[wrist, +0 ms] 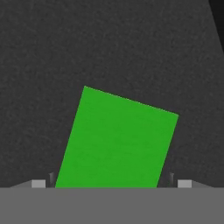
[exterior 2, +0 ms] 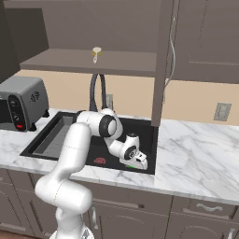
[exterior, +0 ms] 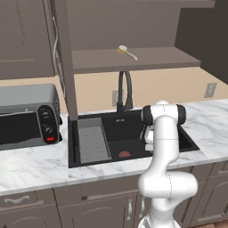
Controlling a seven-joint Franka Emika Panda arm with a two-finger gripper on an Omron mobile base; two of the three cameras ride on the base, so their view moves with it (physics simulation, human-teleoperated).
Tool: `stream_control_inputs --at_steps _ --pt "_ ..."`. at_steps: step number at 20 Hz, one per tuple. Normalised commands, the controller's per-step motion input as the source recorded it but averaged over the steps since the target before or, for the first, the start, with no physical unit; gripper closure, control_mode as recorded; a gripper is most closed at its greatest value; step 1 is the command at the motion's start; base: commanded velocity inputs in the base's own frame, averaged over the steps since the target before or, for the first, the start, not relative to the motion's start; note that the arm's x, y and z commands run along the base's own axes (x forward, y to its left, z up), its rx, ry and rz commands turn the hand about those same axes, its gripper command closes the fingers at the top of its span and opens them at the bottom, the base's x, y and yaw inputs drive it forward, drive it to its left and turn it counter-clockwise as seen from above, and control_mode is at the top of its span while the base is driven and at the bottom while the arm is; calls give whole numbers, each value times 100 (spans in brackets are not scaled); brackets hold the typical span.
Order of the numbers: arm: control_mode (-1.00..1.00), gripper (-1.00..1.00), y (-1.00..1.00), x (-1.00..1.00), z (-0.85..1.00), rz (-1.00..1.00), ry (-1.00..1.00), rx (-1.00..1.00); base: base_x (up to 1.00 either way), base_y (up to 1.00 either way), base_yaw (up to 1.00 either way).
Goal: Pick up the dish brush and sponge from the sink, and place them back in the cabinet, and close the cabinet doors.
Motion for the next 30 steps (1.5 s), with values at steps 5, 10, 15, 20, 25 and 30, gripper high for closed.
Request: stream_control_inputs --at_steps 5,10,15,20,25,30 --pt "-100 -100 -8 0 -17 0 0 0 0 0 0" --pt "-100 -100 0 0 -20 0 0 0 0 0 0" --pt "-100 -100 0 0 -13 0 0 0 0 0 0" --pt "-100 -100 0 0 -3 -2 0 0 0 0 0" --pt "-100 -100 0 0 -3 -3 0 0 0 0 0" --pt "-100 -100 1 2 0 -6 0 0 0 0 0"
